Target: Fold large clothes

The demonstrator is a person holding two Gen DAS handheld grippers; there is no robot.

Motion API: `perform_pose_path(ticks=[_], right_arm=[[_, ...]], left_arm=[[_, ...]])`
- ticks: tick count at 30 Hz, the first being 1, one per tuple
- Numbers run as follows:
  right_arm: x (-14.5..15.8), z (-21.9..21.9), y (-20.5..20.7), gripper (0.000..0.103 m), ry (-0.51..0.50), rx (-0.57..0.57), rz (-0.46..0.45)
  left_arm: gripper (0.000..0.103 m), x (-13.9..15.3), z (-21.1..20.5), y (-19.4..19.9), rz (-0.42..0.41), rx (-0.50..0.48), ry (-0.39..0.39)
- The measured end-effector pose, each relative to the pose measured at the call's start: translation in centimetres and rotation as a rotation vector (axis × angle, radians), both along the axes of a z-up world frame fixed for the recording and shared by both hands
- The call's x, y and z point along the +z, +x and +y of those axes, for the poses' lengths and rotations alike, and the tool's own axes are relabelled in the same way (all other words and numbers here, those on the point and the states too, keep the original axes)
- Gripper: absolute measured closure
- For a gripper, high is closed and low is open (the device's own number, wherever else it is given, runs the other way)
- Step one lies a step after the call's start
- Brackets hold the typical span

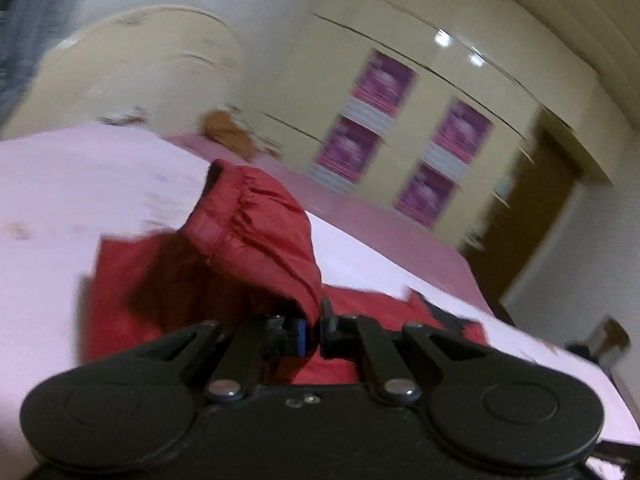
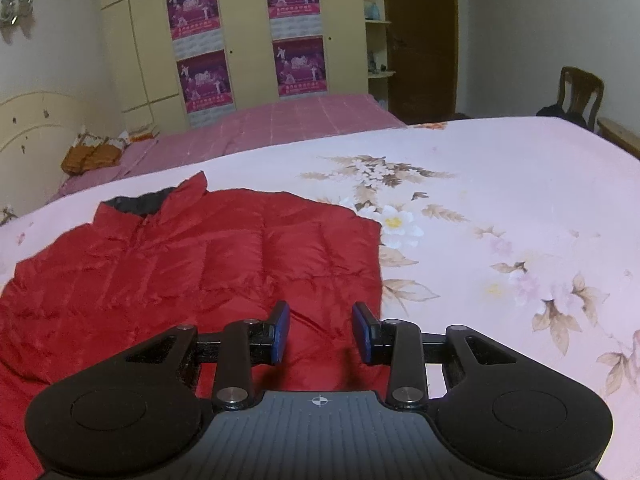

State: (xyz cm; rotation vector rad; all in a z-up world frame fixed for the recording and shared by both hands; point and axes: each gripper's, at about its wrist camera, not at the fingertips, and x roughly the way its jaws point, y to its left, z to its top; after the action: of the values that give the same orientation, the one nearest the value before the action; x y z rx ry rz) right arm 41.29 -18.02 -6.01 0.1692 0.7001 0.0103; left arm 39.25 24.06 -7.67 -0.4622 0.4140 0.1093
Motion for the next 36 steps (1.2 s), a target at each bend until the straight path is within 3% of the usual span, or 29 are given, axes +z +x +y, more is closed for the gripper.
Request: perform_pose_path(ticks=[7,13,28,29,31,32,33,34,36], right_arm=[[0.4,-0.1,0.3,0.067,0.044,0.001,-0.009],[0.2,-1.6,0.7,0.067,0.125,-0.01,0.022],[-0.2,-6.0,-0.4,0.067,0.187,-0.055,0.049],[-0.2,-6.2,-0.6,0.067,0.197,-0.053,0.05],[-0.1,-6.4,-0.9,0.063,0.195,-0.066,0.052],[0.1,-6.5,-1.1,0.05,0.188,-0.079,0.049],[0.3,-6.6,-1.2,0.01,0.183,-0.095,0.03],[0.6,-6.8,-1.7,0.004,0.185,-0.097,-0.005],[1.3,-6.8,-1.9,0.004,0.206,-0.058,-0.025]], left_arm=[[0.098,-1.6,-7.2,4.7,0.059,-0.216,0.06],[0.098,-3.2,-12.1,5.3,0.083,-0.426,0.127],[0.098,-5.3,-23.3,7.9,0.149,-0.647,0.228],[0.095,-5.7,-23.9,8.0,0.166,-0.668,0.232],[0.067,-6.4,-24.6,8.0,0.18,-0.706,0.22],[0.038,-6.6,-24.6,7.8,0.175,-0.722,0.201],[0.02,-6.6,-24.5,7.4,0.161,-0.728,0.181],[0.021,-6.5,-24.2,6.9,0.142,-0.723,0.166],[0.03,-5.9,-23.0,6.2,0.13,-0.693,0.148]])
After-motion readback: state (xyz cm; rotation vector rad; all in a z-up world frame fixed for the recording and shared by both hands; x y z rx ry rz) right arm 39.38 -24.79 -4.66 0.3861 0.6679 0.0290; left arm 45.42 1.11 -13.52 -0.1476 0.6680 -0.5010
